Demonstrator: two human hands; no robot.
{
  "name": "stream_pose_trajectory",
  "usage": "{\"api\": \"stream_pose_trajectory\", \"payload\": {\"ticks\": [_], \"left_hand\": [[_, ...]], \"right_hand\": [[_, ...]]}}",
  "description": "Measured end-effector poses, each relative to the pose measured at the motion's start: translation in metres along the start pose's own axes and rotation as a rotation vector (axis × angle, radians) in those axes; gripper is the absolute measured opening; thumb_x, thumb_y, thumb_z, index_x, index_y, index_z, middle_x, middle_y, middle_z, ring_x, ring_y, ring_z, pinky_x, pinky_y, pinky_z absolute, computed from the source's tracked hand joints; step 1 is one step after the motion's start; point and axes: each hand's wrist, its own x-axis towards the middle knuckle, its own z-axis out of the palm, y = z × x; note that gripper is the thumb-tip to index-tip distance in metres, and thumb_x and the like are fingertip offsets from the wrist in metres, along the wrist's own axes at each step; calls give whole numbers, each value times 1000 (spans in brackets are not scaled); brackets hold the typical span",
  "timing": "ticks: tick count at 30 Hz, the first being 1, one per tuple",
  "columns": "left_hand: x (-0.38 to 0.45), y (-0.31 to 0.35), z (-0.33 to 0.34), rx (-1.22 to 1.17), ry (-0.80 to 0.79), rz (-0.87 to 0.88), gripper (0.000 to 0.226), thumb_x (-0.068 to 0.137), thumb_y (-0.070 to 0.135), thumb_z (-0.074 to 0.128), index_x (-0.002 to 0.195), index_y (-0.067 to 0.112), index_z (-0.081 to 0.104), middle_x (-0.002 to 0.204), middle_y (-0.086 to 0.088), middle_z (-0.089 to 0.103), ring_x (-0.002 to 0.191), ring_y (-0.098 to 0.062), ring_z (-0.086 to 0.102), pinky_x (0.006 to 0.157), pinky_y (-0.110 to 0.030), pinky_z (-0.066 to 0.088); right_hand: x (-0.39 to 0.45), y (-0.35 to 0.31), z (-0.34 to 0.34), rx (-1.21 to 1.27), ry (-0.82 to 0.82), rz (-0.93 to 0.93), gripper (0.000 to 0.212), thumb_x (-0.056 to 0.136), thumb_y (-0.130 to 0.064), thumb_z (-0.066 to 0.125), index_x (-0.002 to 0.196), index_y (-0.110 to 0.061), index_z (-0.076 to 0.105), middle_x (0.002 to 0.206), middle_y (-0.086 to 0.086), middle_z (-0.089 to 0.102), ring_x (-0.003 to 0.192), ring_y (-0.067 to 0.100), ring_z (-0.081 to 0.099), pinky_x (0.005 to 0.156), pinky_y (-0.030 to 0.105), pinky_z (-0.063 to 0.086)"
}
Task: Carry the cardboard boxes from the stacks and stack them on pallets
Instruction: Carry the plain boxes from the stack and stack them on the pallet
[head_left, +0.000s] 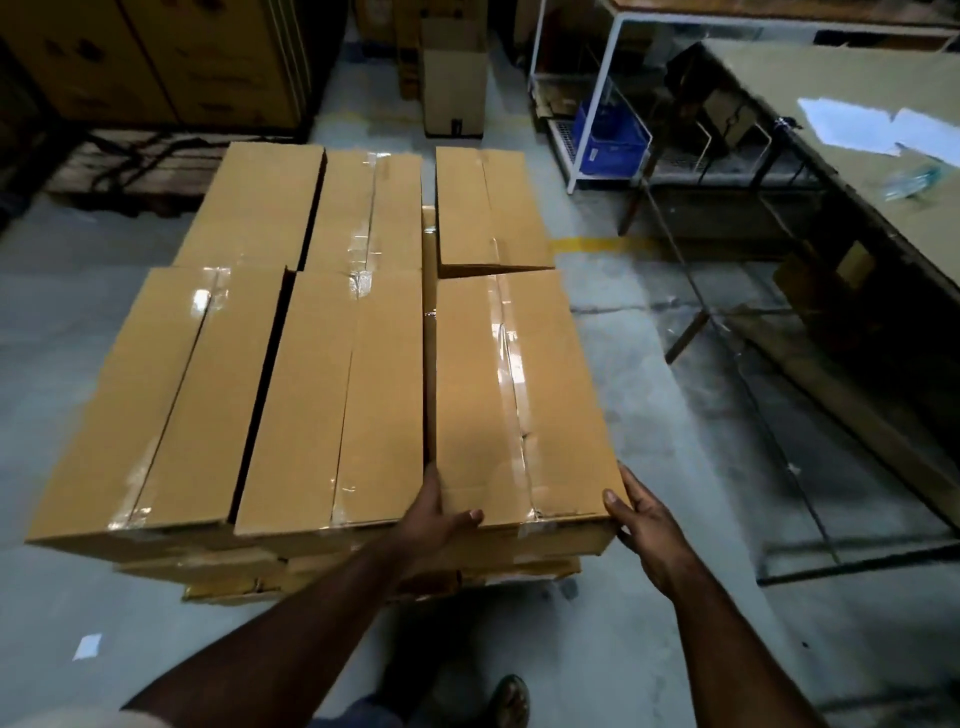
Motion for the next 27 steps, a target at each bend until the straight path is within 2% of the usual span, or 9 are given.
{"api": "stream_pose_trajectory", "payload": {"ticks": [3, 6, 8, 11, 13, 15, 18, 21, 27], "left_hand": [[9, -17, 13, 32, 75, -48, 101, 86, 24, 82, 158, 34, 14, 136, 8, 51, 116, -11, 54, 88, -30, 55], [12, -27, 22, 127, 94, -95, 127, 78, 31, 89, 163, 33, -5, 155, -2, 41, 131, -19, 49, 105, -39, 51], [21, -41, 25, 171, 80, -86, 147, 69, 36, 95, 161, 32, -20, 161, -1, 30, 143, -25, 38, 114, -45, 44], [39, -68, 27, 157, 47, -128, 122, 78, 66, 78, 165, 31, -1, 167, -1, 22, 151, -28, 30, 123, -51, 32], [42, -71, 30, 238, 146, -131, 101, 95, 49, 67, 165, 23, 0, 171, -9, 13, 154, -31, 24, 126, -48, 27], [36, -61, 37, 372, 210, -76, 114, 92, 19, 74, 163, 17, -14, 171, -5, 7, 155, -26, 20, 126, -41, 28], [40, -58, 37, 385, 225, -22, 80, 104, 39, 55, 165, 29, 4, 167, 3, 18, 149, -13, 27, 118, -21, 34], [42, -56, 36, 591, 295, 19, 94, 99, 25, 63, 165, 28, -5, 170, -6, 16, 150, -24, 32, 123, -41, 32], [32, -52, 45, 658, 389, 11, 98, 88, 14, 75, 163, 15, 12, 164, -7, 30, 143, -26, 42, 116, -45, 43]], "right_hand": [[21, 13, -4, -16, -38, 21, 52, 108, -14, 54, 149, -43, 44, 135, -8, 64, 114, 13, 63, 83, 33, 57], [39, 34, -5, -91, 50, -31, 53, 106, -10, 55, 154, -33, 47, 146, 0, 60, 127, 26, 61, 104, 55, 54], [42, 50, -1, -161, 82, -44, 56, 102, -19, 65, 154, -28, 46, 148, 1, 58, 131, 26, 59, 108, 54, 51], [34, 62, 8, -314, 66, 6, 100, 83, -41, 86, 163, -27, 28, 159, -2, 44, 141, 24, 48, 115, 46, 45], [31, 66, 10, -413, 63, -6, 113, 80, -32, 90, 166, -22, 18, 163, 2, 35, 146, 26, 39, 116, 42, 40], [34, 64, 9, -465, 76, -26, 113, 81, -28, 89, 166, -19, 16, 164, 6, 32, 147, 29, 37, 115, 40, 38], [45, 59, 10, -523, 103, -47, 105, 84, -29, 87, 165, -16, 22, 163, 8, 36, 147, 29, 39, 116, 39, 38], [55, 54, 16, -579, 104, -67, 97, 87, -28, 84, 163, -13, 27, 164, 9, 36, 148, 29, 38, 119, 39, 36], [38, 48, 31, -857, 161, -115, 78, 94, -33, 72, 160, -17, 34, 169, 9, 24, 153, 34, 26, 121, 44, 31]]}}
